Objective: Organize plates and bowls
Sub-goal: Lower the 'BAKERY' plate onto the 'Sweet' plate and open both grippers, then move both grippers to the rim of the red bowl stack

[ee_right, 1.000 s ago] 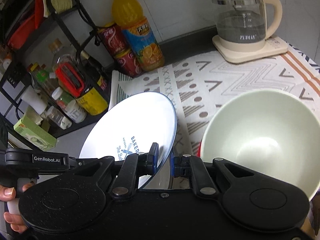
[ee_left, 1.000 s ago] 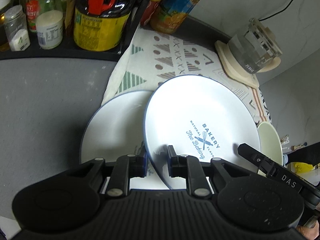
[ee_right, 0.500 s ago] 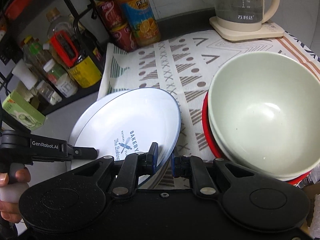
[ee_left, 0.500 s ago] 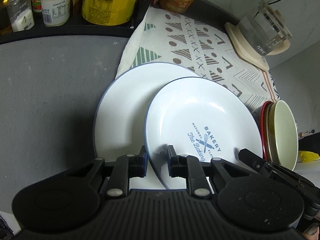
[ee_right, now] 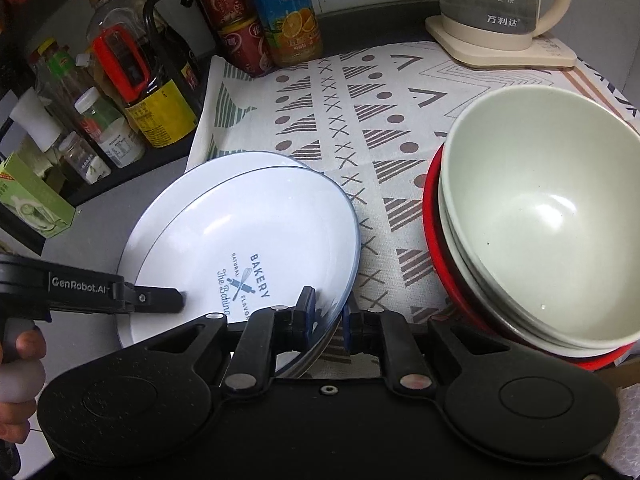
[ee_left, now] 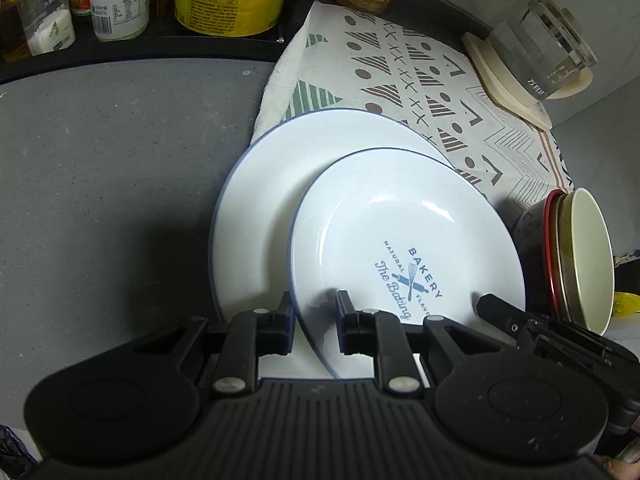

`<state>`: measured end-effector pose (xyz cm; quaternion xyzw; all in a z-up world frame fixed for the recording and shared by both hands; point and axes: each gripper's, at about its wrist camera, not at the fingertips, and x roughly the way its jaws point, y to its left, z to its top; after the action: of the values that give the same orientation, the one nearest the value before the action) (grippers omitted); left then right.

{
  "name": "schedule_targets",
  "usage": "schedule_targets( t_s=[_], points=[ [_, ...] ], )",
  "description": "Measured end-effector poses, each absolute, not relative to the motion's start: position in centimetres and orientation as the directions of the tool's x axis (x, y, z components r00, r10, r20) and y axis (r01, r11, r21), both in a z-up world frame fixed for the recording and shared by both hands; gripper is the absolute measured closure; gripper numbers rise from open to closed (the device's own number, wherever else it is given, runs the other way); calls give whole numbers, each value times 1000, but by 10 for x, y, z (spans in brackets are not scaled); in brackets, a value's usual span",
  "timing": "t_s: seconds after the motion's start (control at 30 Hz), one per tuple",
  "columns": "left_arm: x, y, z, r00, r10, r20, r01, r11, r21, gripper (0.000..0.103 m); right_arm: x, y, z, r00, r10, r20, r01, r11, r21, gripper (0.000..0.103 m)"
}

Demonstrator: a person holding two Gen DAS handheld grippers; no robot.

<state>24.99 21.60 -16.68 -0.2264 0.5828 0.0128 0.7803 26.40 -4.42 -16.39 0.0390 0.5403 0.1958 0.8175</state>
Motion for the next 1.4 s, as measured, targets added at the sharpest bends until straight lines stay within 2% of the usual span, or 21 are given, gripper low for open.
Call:
schedule_targets(
  t_s=[0.43, 0.6, 0.67, 0.73, 0.77, 0.83, 0.9, 1.0, 1.07, 1.23, 1.4],
  points=[
    [253, 228, -147, 338, -138, -931, -306, 919, -248, 87, 270, -46, -148, 354, 413, -839, -309, 899, 312, 82],
    [257, 228, -129, 364, -154, -918, -306, 912, -275, 84, 277, -49, -131, 380, 451, -808, -326, 882, 339, 75],
    [260, 226, -122, 376, -160, -913, -302, 910, -284, 83, 280, -52, -124, 396, 466, -791, -331, 876, 351, 67],
    [265, 223, -116, 383, -166, -909, -297, 909, -292, 79, 283, -55, -118, 414, 475, -776, -328, 873, 360, 58],
    [268, 221, -113, 387, -168, -907, -294, 909, -294, 73, 286, -58, -115, 424, 476, -770, -326, 874, 360, 54],
    [273, 216, -107, 388, -163, -907, -293, 911, -290, 63, 291, -65, -110, 444, 474, -760, -324, 876, 357, 52],
    [279, 211, -102, 390, -158, -907, -294, 912, -286, 48, 296, -73, -108, 459, 468, -755, -312, 881, 356, 48],
    [287, 200, -97, 404, -168, -899, -281, 912, -297, 34, 302, -87, -106, 485, 447, -751, -289, 893, 345, 38],
    [293, 191, -95, 411, -174, -895, -268, 915, -301, 29, 305, -96, -106, 503, 417, -757, -268, 908, 321, 24],
    [309, 166, -93, 412, -213, -886, -223, 919, -325, 25, 311, -122, -107, 525, 372, -765, -213, 928, 305, 16],
    [323, 136, -91, 408, -259, -875, -163, 923, -349, 25, 313, -147, -111, 532, 331, -779, -164, 943, 289, 14]
  ],
)
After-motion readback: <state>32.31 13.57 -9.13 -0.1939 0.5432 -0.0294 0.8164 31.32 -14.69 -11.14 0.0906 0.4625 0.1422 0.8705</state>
